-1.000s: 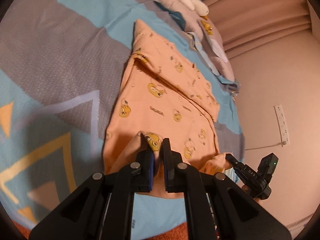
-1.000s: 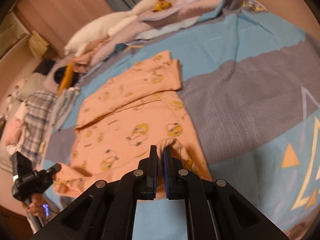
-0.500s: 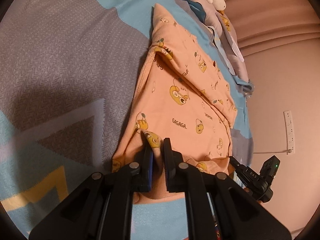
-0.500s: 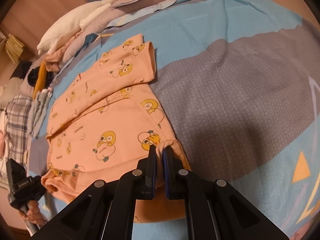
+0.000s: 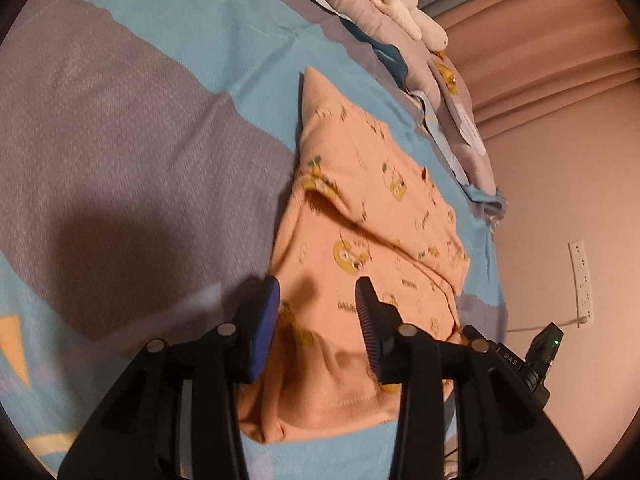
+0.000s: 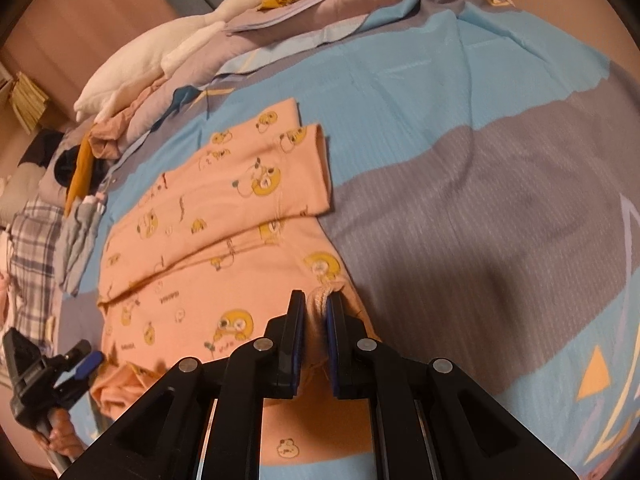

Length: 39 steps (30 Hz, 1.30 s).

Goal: Fold small clothes
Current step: 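Open both grippers to release the folded hem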

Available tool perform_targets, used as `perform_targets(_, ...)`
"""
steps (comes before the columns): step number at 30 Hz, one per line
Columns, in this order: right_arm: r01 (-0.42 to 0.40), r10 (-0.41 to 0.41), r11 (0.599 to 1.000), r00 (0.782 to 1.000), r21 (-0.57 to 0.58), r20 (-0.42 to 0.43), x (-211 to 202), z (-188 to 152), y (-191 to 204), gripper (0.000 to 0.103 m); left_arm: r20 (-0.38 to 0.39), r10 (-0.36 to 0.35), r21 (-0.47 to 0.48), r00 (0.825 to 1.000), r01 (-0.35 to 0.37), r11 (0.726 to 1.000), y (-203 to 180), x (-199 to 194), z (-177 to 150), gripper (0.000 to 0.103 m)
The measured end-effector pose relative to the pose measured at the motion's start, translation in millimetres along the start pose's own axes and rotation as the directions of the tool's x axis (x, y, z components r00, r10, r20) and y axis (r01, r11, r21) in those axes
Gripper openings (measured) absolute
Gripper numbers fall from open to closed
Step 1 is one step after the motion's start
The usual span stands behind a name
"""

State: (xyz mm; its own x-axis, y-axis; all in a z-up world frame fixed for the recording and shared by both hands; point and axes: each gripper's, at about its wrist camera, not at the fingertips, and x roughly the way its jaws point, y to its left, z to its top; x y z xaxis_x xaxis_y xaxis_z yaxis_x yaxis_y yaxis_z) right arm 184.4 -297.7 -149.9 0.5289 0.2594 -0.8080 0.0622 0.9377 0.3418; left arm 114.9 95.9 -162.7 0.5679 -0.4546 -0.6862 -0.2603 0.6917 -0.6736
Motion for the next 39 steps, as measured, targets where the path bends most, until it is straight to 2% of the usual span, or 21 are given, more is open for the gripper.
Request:
perform_targets(3,0.005,-0.005,1.0,1.0,-0.004,0.012,-0.6,5.4,2.7,0.011,0.015,0.016,-0.002,1.0,-0.016,1.0,2.4,0.7,6.7,0.039)
perform_targets(5,0.027,-0.027,1.0,0.999,-0.012,0.037,-3.4,8.7,4.3,0.03,0.019,0.04,-0.007,0.999,-0.04,0.999,4.3,0.8,9.3,0.039)
perform_targets(6,0.05,-0.049,0.999,0.997,-0.015,0.057,-6.3,10.0,4.6,0.043,0.018,0.051,-0.006,0.999,-0.051,0.999,3.9,0.5,9.4,0.04)
perform_targets(7,0.06,-0.059,0.998,0.996,-0.018,0.069,-9.0,10.7,4.7,0.045,0.017,0.06,0.001,0.998,-0.06,0.998,3.4,-0.7,8.9,0.04)
perform_targets(13,0.088,-0.083,0.995,0.992,-0.054,0.097,-25.5,8.5,2.2,0.045,0.025,0.105,0.095,0.994,-0.107,0.99,-4.7,-17.5,-7.1,0.041)
perform_targets(18,0.092,-0.083,0.991,0.992,-0.099,0.093,-35.9,-3.6,3.4,0.045,0.018,0.067,0.157,0.998,-0.069,0.985,-16.9,-33.1,-35.1,0.039)
perform_targets(19,0.096,-0.086,0.989,0.992,-0.11,0.093,-38.0,-7.0,4.4,0.045,0.014,0.061,0.168,0.998,-0.062,0.984,-21.3,-32.1,-39.5,0.036)
perform_targets(20,0.101,-0.09,0.988,0.992,-0.119,0.094,-39.9,-10.0,5.4,0.045,-0.003,0.044,0.193,0.999,-0.043,0.98,-25.1,-32.7,-48.7,0.026)
perform_targets(22,0.101,-0.089,0.986,0.992,-0.135,0.091,-42.9,-17.2,6.6,0.045,-0.051,0.025,0.222,0.998,-0.013,0.975,-29.2,-29.2,-59.9,0.013)
perform_targets(26,0.09,-0.08,0.983,0.994,-0.159,0.07,-42.2,-29.0,7.6,0.045,-0.106,0.053,0.25,0.993,-0.024,0.968,-30.8,-13.2,-77.3,0.012)
perform_targets(32,0.088,-0.086,0.977,0.996,-0.195,0.017,-18.7,-39.1,9.3,0.044,-0.097,0.115,0.273,0.989,-0.085,0.958,-34.7,14.7,-68.2,0.011)
perform_targets(34,0.079,-0.08,0.977,0.997,-0.199,0.004,-10.5,-38.1,10.4,0.04,-0.085,0.113,0.279,0.99,-0.085,0.957,-36.9,20.2,-64.2,0.012)
perform_targets(39,0.073,-0.074,0.973,0.997,-0.219,0.003,1.9,-32.2,17.9,0.039,-0.063,0.139,0.272,0.988,-0.117,0.955,-43.1,29.4,-45.2,0.012)
